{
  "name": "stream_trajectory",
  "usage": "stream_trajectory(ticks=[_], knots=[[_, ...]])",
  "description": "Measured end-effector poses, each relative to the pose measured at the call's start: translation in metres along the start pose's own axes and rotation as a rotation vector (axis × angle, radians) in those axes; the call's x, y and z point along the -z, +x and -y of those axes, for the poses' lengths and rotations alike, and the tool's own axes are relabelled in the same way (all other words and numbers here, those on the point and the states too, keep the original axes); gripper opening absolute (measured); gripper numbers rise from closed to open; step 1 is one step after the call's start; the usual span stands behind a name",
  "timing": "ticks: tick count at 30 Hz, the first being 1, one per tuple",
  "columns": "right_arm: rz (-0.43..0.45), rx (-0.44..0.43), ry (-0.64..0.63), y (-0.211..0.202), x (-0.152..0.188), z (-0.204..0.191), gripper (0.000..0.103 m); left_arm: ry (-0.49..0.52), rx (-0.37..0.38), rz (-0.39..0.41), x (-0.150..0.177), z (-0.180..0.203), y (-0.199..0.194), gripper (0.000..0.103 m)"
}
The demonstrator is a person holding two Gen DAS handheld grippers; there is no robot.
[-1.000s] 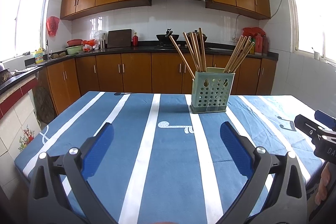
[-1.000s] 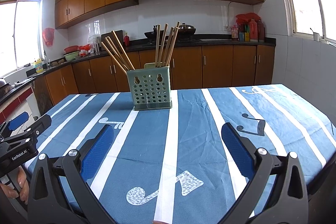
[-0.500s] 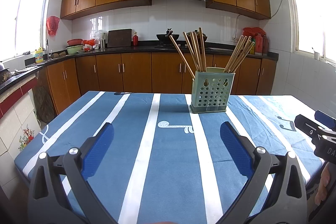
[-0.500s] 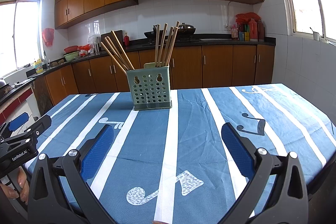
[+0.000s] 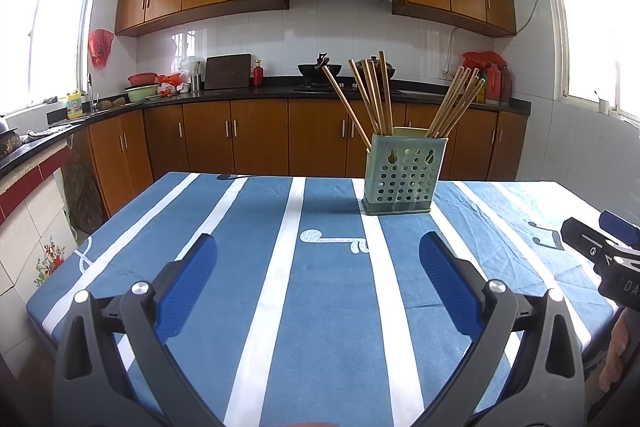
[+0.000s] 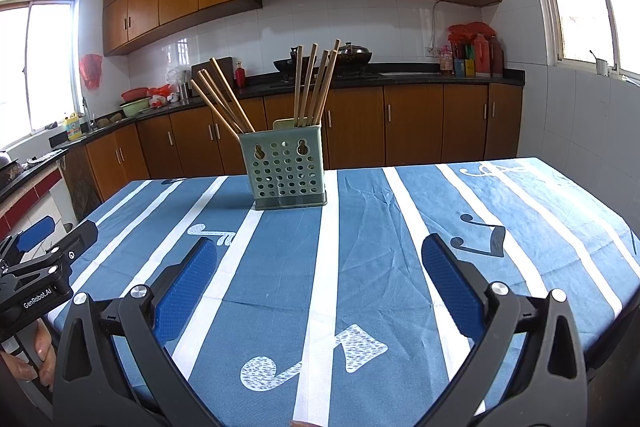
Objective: Organize utensils
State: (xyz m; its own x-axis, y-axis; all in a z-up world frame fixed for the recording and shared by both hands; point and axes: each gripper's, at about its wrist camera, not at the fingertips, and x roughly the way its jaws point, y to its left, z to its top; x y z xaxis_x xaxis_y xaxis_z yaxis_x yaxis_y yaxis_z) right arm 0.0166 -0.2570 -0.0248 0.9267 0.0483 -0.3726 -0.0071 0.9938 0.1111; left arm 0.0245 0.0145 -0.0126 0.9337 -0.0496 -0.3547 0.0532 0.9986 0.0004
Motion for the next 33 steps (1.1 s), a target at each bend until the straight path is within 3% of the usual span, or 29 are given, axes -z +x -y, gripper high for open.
stream_trajectory(ticks=[33], knots=[[-0.002,0.0,0.004,-0.0006,0.0,0.0012,0.101,0.0,0.006,-0.008,0.0043,0.0044,0.004,0.099]])
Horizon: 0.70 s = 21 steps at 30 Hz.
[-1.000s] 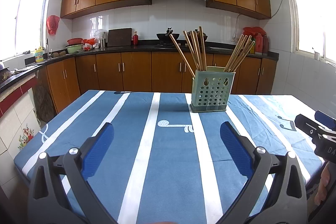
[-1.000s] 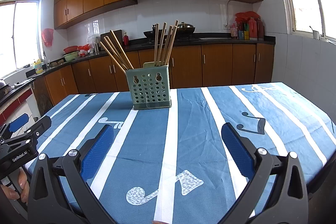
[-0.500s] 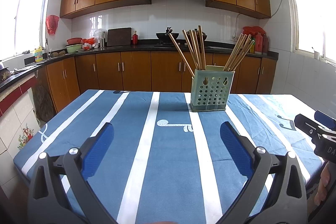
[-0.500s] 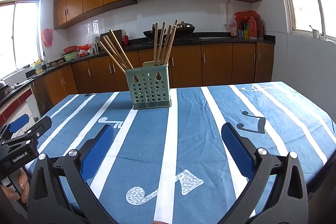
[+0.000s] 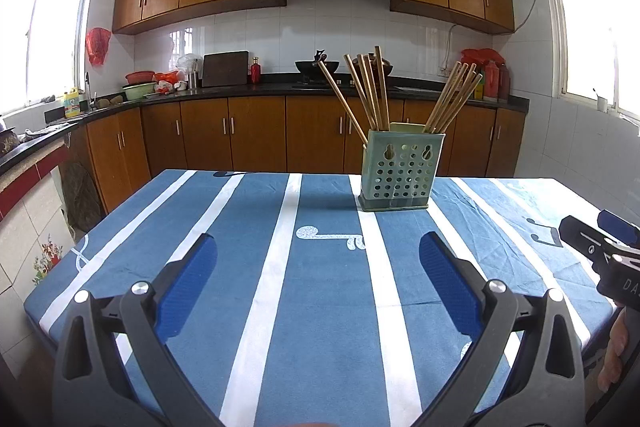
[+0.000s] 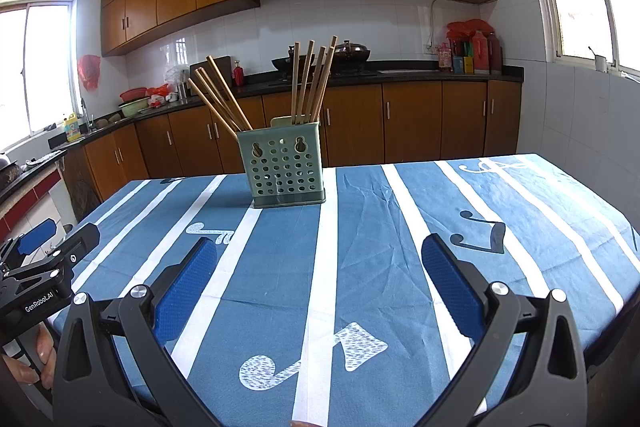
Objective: Organize utensils
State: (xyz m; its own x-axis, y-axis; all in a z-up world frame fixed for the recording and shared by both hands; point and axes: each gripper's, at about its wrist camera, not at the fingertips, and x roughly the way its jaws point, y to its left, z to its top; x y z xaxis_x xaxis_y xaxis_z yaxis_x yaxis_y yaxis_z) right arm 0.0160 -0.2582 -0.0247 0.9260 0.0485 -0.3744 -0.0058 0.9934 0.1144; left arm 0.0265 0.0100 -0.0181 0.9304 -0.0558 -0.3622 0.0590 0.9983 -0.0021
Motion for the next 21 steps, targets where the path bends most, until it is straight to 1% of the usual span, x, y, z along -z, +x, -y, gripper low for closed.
stream_trajectory(ticks=[21], knots=[[-0.001,0.0,0.002,-0.0003,-0.0015,0.0,0.101,0.0,-0.001,-0.003,0.0018,0.0003,0.0016,0.099]])
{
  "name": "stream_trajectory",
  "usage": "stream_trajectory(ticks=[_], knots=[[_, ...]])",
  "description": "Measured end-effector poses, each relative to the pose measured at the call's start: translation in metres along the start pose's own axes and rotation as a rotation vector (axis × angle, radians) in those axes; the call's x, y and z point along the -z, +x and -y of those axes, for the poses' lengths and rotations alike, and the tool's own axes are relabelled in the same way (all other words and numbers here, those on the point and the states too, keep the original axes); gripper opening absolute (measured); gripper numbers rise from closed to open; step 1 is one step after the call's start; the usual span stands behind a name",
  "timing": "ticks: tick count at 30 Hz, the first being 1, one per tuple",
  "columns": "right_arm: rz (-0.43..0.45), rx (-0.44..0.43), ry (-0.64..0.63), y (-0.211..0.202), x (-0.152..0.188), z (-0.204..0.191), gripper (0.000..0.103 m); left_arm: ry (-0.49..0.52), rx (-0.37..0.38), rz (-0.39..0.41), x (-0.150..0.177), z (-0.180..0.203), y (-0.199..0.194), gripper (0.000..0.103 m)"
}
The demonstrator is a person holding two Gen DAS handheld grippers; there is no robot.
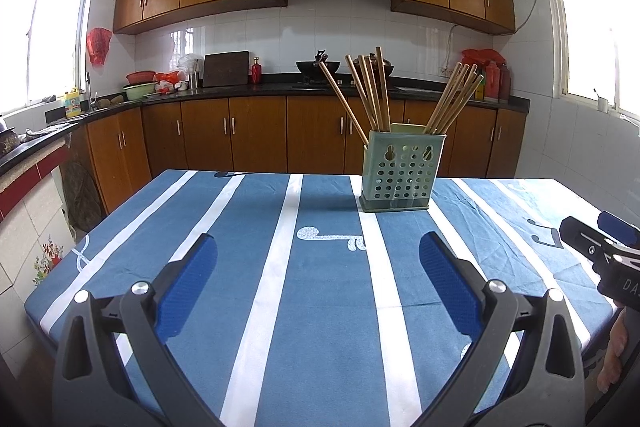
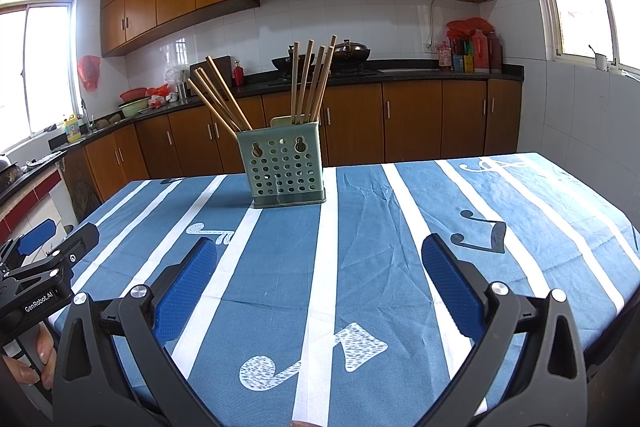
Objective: Organize utensils
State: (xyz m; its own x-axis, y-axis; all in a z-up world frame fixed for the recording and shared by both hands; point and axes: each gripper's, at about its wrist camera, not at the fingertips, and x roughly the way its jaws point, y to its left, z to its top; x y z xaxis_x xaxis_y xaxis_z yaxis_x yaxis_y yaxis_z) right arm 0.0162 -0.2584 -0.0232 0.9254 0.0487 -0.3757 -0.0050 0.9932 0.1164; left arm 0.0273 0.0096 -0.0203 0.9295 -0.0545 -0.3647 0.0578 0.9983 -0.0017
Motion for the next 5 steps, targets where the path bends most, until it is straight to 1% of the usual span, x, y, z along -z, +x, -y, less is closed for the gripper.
stream_trajectory(ticks=[5], knots=[[0.0,0.0,0.0,-0.0001,-0.0007,0.0003,0.101,-0.005,0.003,-0.005,-0.0015,-0.0022,0.0005,0.099]])
